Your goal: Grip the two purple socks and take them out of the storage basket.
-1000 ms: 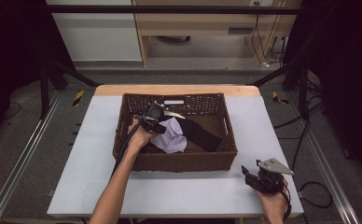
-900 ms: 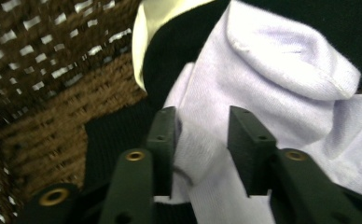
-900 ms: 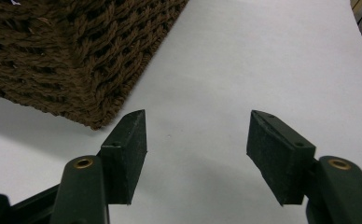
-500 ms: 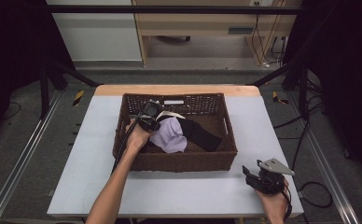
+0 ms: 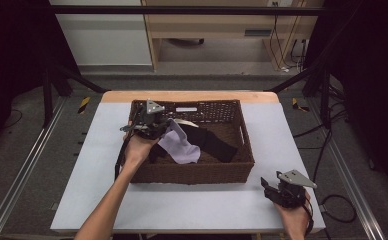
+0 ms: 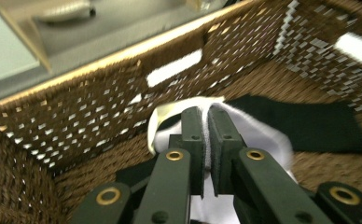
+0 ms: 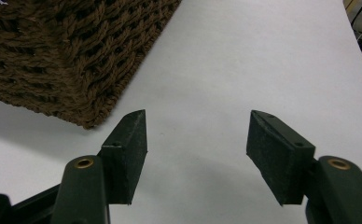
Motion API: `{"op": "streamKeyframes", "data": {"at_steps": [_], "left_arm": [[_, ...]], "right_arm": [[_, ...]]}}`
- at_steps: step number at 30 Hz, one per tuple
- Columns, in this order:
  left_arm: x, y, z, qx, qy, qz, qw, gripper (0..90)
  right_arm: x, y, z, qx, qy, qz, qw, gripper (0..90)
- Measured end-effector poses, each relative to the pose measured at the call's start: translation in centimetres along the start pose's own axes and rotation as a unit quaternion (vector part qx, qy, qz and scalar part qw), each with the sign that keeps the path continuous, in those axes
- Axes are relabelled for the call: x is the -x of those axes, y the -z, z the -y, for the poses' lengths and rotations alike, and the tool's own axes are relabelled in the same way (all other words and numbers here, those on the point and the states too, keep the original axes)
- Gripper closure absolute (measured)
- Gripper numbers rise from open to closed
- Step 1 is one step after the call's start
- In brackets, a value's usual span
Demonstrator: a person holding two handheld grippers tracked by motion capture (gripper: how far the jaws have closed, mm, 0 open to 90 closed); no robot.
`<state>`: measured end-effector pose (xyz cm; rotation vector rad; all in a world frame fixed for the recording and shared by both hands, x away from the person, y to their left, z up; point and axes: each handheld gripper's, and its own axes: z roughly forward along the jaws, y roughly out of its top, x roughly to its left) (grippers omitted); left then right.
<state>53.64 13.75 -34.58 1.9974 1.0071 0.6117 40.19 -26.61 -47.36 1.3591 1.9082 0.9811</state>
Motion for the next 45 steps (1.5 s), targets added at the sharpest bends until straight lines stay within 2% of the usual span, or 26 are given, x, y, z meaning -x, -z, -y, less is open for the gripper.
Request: {"op": "streamKeyframes", "data": {"at_steps": [2, 6, 9, 16, 26, 31, 35, 41, 45], "left_arm": [[0.5, 1.0, 0.1, 0.017, -0.006, 0.010, 0.9998, 85.1], [1.2, 2.7, 0.3, 0.047, -0.001, 0.030, 0.9984, 85.1], [1.6, 3.8, 0.3, 0.063, -0.002, 0.038, 0.9973, 85.1], [1.9, 6.6, 0.1, 0.112, 0.011, 0.052, 0.9923, 85.0], [2.3, 10.0, 0.0, 0.147, 0.003, 0.070, 0.9866, 85.0], [2.8, 11.9, 0.3, 0.165, 0.008, 0.089, 0.9823, 85.0], [3.2, 13.1, 0.6, 0.178, 0.000, 0.091, 0.9799, 85.0], [3.9, 14.7, 1.9, 0.191, -0.007, 0.102, 0.9762, 84.9], [4.4, 15.3, 3.1, 0.193, -0.013, 0.109, 0.9751, 84.9]], "right_arm": [[0.0, 0.0, 0.0, 0.000, 0.000, 0.001, 1.0000, 38.2], [0.1, 0.0, 0.0, 0.001, -0.001, 0.003, 1.0000, 38.2], [0.1, 0.0, 0.1, 0.001, 0.001, 0.003, 1.0000, 38.2], [0.1, 0.1, 0.1, 0.001, 0.000, 0.005, 1.0000, 38.1], [0.1, 0.1, 0.1, 0.001, -0.003, 0.005, 1.0000, 38.2], [0.2, 0.1, 0.2, 0.001, -0.003, 0.005, 1.0000, 38.1], [0.1, 0.1, 0.2, 0.001, -0.004, 0.005, 1.0000, 38.1], [0.2, 0.1, 0.2, 0.001, -0.003, 0.006, 1.0000, 38.1], [0.1, 0.2, 0.2, 0.001, -0.003, 0.006, 1.0000, 38.2]]}}
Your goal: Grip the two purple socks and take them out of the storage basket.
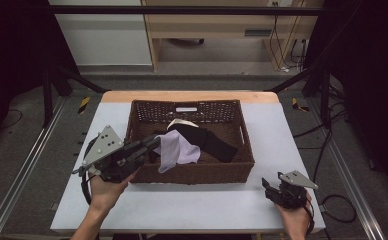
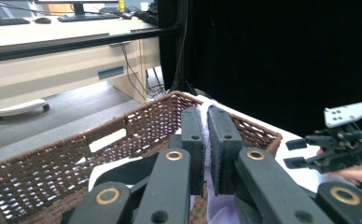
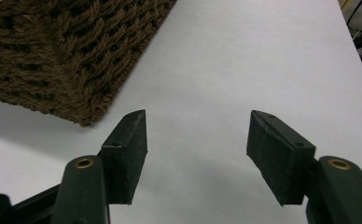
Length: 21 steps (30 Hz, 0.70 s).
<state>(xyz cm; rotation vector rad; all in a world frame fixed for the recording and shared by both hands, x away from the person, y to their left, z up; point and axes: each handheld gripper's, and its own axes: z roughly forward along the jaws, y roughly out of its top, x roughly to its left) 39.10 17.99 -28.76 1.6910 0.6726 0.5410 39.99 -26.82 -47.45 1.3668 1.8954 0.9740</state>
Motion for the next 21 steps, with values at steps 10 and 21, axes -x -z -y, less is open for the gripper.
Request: {"op": "streamKeyframes", "data": {"at_steps": [10, 21], "left_arm": [[2.0, 1.1, 3.0, -0.029, -0.011, 0.016, 0.9994, 84.9], [3.1, 0.7, 6.8, -0.087, -0.014, 0.027, 0.9958, 84.9]], "right_arm": [[0.0, 0.0, 0.0, 0.000, 0.000, 0.001, 1.0000, 38.2], [-0.1, 0.0, 0.1, -0.002, 0.000, 0.001, 1.0000, 38.4]]}}
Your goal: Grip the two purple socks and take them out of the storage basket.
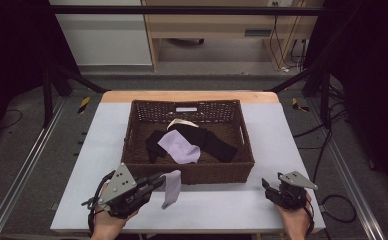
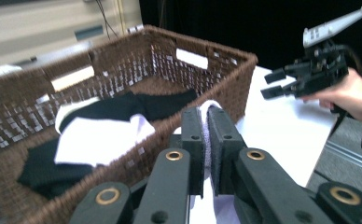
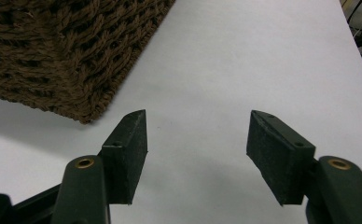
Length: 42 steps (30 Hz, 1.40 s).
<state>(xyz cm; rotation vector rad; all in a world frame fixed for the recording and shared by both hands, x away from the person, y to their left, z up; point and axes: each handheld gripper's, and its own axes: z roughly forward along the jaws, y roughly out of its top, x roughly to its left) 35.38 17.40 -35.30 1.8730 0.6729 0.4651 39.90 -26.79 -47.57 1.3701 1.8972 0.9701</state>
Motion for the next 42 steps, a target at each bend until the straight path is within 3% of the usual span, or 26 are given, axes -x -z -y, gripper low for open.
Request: {"op": "streamKeyframes", "data": {"at_steps": [10, 15, 22, 25, 29, 32, 42], "left_arm": [[0.0, -2.7, 3.6, -0.072, 0.014, 0.007, 0.9973, 84.9], [-0.2, -4.8, 5.6, -0.114, 0.011, 0.001, 0.9934, 84.7], [-0.5, -6.2, 6.8, -0.141, 0.011, -0.006, 0.9899, 84.2], [-0.5, -6.8, 7.3, -0.151, 0.015, -0.004, 0.9885, 77.2], [-0.7, -6.6, 7.1, -0.145, 0.024, -0.012, 0.9891, 61.1], [-0.8, -6.0, 6.6, -0.132, 0.030, -0.016, 0.9906, 54.9], [-1.5, -3.5, 4.4, -0.085, 0.031, -0.039, 0.9952, 53.9]], "right_arm": [[-0.1, 0.0, 0.1, 0.000, 0.004, 0.000, 1.0000, 38.6], [0.0, 0.0, 0.2, 0.002, 0.007, 0.001, 1.0000, 38.4], [0.1, -0.1, 0.2, 0.001, 0.003, -0.001, 1.0000, 38.0], [0.0, -0.1, 0.2, 0.000, 0.006, -0.002, 1.0000, 37.9], [0.0, -0.1, 0.2, -0.001, 0.006, -0.002, 1.0000, 37.9], [0.0, -0.1, 0.2, -0.002, 0.006, -0.001, 1.0000, 37.9], [0.1, -0.1, 0.3, -0.001, 0.004, 0.000, 1.0000, 38.0]]}}
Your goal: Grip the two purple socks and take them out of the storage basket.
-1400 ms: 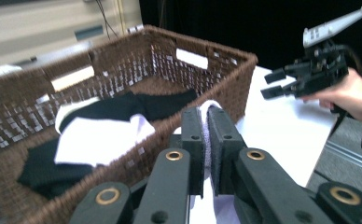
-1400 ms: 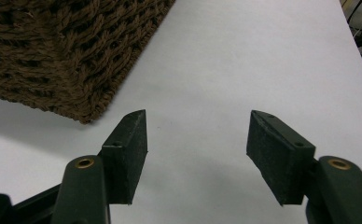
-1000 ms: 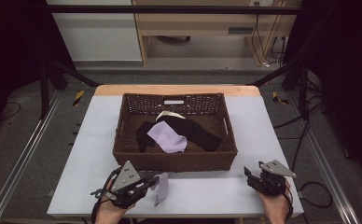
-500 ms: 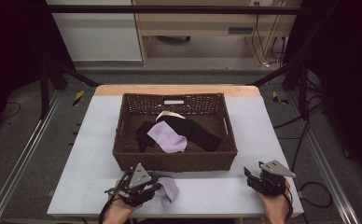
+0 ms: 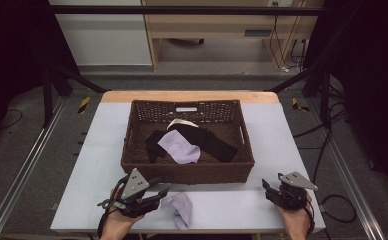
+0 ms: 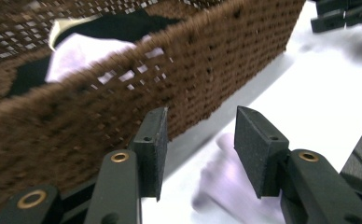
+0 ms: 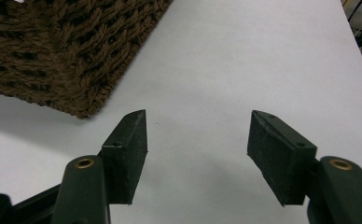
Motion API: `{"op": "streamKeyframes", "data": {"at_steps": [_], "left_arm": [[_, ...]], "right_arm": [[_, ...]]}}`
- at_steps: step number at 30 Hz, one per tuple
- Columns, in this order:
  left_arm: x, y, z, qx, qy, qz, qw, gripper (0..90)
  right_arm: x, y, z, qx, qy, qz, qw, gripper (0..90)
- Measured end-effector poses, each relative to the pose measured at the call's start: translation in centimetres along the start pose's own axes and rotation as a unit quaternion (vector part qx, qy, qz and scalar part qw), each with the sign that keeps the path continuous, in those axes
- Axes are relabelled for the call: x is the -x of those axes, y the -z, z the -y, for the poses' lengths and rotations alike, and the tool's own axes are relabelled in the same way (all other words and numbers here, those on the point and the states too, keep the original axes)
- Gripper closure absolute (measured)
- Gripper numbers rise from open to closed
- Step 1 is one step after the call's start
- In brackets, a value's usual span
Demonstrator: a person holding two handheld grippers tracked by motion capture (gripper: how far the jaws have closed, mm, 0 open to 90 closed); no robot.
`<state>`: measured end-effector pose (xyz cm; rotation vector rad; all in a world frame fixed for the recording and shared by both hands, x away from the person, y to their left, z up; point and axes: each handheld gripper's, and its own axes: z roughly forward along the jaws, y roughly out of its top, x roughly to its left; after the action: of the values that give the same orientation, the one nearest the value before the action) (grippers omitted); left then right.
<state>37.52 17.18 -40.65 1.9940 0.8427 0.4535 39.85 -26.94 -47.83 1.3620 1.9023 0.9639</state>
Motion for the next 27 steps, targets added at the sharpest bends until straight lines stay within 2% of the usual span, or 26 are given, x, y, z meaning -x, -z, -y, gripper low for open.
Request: {"op": "streamKeyframes", "data": {"at_steps": [5, 10, 13, 20, 27], "left_arm": [[-0.5, 0.8, -0.6, 0.017, 0.010, -0.009, 0.9998, 54.7], [-0.8, 0.9, -0.7, 0.019, 0.012, -0.013, 0.9997, 55.2], [-1.1, 1.2, -1.4, 0.027, 0.009, -0.020, 0.9994, 55.1], [-2.6, 1.7, -4.6, 0.058, 0.006, -0.043, 0.9973, 54.9], [-4.9, 0.2, -8.3, 0.064, 0.009, -0.068, 0.9956, 52.5]], "right_arm": [[0.0, 0.0, 0.0, -0.001, 0.001, 0.000, 1.0000, 38.0], [0.0, 0.0, 0.0, -0.001, 0.000, 0.000, 1.0000, 38.1], [0.0, 0.0, 0.0, 0.000, 0.000, 0.000, 1.0000, 38.0], [-0.1, -0.1, -0.1, -0.001, -0.003, 0.000, 1.0000, 37.9], [0.0, 0.0, -0.2, 0.003, -0.003, 0.000, 1.0000, 37.8]]}}
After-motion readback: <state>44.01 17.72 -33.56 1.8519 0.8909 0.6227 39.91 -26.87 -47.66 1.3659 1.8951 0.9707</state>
